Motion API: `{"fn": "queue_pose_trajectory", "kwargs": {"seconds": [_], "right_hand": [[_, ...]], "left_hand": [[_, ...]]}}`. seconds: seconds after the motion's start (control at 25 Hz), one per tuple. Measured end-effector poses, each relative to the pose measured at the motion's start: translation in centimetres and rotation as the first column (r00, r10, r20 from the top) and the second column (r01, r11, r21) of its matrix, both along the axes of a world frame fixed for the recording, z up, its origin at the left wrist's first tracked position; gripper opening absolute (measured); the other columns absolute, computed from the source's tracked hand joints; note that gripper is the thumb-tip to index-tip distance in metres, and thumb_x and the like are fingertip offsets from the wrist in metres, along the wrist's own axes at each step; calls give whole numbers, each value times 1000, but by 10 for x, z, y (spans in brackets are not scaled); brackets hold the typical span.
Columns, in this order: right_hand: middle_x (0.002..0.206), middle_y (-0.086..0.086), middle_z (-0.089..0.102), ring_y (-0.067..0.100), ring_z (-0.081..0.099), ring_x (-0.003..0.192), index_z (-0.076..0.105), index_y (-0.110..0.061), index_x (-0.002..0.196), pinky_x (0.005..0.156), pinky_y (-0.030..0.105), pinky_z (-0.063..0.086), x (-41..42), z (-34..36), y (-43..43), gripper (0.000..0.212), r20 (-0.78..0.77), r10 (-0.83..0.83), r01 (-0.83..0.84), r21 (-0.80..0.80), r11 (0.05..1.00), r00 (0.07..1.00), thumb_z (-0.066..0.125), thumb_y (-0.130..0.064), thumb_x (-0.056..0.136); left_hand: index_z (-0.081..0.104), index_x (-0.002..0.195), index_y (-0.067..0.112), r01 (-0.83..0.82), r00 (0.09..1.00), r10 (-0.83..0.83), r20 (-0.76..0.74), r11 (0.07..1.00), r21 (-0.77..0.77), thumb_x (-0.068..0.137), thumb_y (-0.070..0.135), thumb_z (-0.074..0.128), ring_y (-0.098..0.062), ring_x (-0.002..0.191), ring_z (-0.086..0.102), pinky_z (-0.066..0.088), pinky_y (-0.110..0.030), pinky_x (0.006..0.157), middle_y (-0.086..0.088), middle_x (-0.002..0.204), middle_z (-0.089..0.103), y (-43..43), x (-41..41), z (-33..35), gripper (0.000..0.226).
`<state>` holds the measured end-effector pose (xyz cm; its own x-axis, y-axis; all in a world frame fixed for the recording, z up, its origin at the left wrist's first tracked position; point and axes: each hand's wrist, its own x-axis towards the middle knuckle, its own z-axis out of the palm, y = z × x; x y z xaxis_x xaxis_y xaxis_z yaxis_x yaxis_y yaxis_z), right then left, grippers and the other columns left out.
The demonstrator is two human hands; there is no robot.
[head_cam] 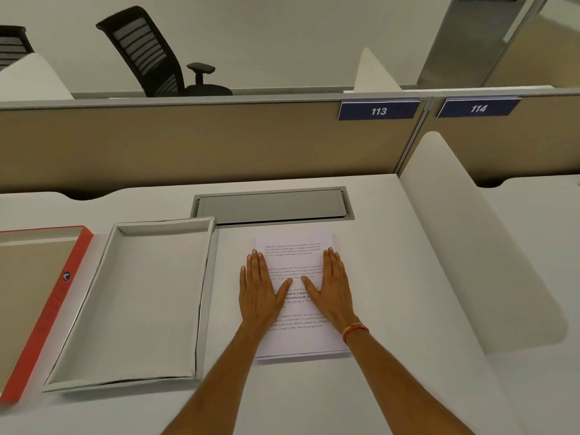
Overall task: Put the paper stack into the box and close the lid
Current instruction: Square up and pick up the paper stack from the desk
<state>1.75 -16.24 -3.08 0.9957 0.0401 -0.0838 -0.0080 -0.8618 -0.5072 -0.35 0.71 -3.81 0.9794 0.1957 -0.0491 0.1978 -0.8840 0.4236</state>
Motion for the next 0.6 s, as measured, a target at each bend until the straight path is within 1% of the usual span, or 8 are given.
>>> {"fn": "queue_pose_trajectory", "kwargs": {"seconds": [0.08,0.12,0.16,0.24,0.32,0.44,0.52,0.6], "right_hand": [[166,7,5,24,8,154,5,-10,157,125,38,8,2,1,0,97,-22,-59,59,-3,998,998,51,-61,89],[165,9,10,26,14,153,8,-10,157,123,41,14,3,2,1,101,-38,-109,108,-31,994,993,53,-65,85],[162,11,19,29,23,149,15,-9,155,119,44,22,4,4,2,105,-55,-173,170,-68,983,983,55,-70,80],[147,15,38,30,39,134,32,-7,144,105,46,37,7,10,5,106,-105,-321,308,-125,943,941,63,-76,69],[137,14,43,31,43,127,39,-6,133,99,47,42,13,17,6,104,-233,-424,407,-122,905,875,72,-73,61],[138,16,42,33,42,131,38,-6,134,100,48,42,21,23,3,103,-443,-446,473,-54,879,778,85,-58,58],[137,16,43,33,43,129,40,-7,133,99,47,44,26,27,1,101,-493,-427,470,-42,882,758,90,-50,56],[136,17,45,33,44,129,43,-7,132,101,46,45,32,31,-1,99,-517,-398,440,-45,897,758,92,-45,55]], "left_hand": [[0,157,12,-49,998,49,-39,999,-1,80,80,20,-24,154,4,2,-40,125,-7,166,2,-2,1,3,105],[4,157,11,-86,994,85,-65,996,-4,82,77,32,-26,153,10,8,-43,124,-9,166,7,-4,1,5,104],[10,156,10,-136,986,136,-97,991,5,81,75,42,-29,151,18,16,-46,122,-12,164,14,-6,2,8,104],[24,149,7,-259,948,257,-188,966,16,74,76,55,-32,140,34,30,-49,111,-16,154,30,-10,8,16,106],[30,141,5,-361,897,337,-286,932,-35,68,73,66,-32,134,39,36,-50,106,-16,146,36,-12,15,23,106],[28,140,3,-450,846,371,-383,882,-139,65,61,78,-35,137,36,37,-51,107,-18,146,34,-14,25,29,107],[29,139,3,-482,817,383,-431,864,-146,64,56,82,-36,136,38,39,-50,107,-19,145,34,-15,31,34,107],[34,136,6,-501,791,394,-468,857,-125,63,55,84,-35,131,44,42,-47,104,-18,141,39,-13,36,40,101]]}}
